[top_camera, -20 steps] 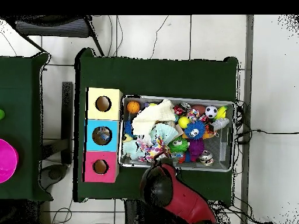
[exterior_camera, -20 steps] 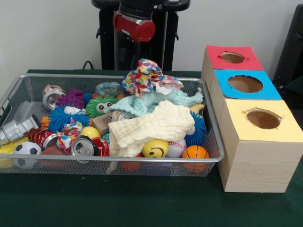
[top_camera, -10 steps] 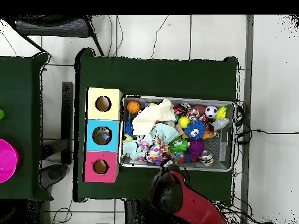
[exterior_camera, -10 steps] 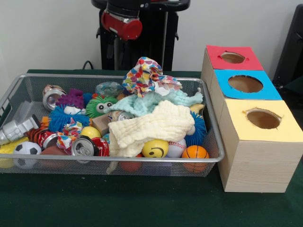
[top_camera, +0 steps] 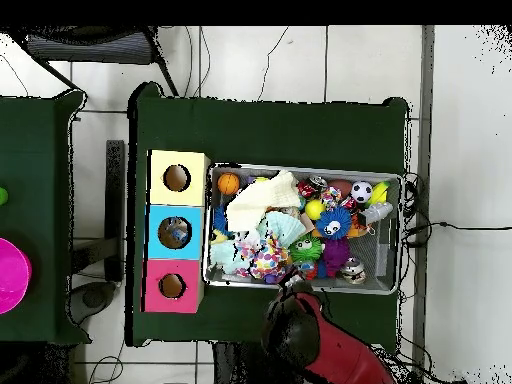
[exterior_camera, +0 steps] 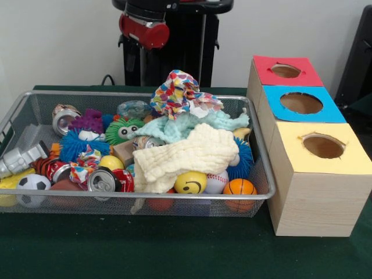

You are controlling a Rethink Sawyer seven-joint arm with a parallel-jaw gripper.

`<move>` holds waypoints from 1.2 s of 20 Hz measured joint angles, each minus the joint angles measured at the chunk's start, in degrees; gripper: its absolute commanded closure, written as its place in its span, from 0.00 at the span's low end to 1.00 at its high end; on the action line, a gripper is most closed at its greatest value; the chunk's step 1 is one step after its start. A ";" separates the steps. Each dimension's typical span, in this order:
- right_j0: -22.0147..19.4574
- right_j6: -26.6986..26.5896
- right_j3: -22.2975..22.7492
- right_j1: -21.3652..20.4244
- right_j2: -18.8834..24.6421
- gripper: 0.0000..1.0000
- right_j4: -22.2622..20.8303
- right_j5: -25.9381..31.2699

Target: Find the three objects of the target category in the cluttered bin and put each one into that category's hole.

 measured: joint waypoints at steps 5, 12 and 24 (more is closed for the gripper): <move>-1.63 0.00 0.01 0.61 1.85 0.00 -0.40 -0.78; -3.20 0.00 0.00 1.16 4.47 0.00 -0.40 -1.06; -2.99 0.00 -0.89 1.13 5.39 0.00 -0.40 -1.06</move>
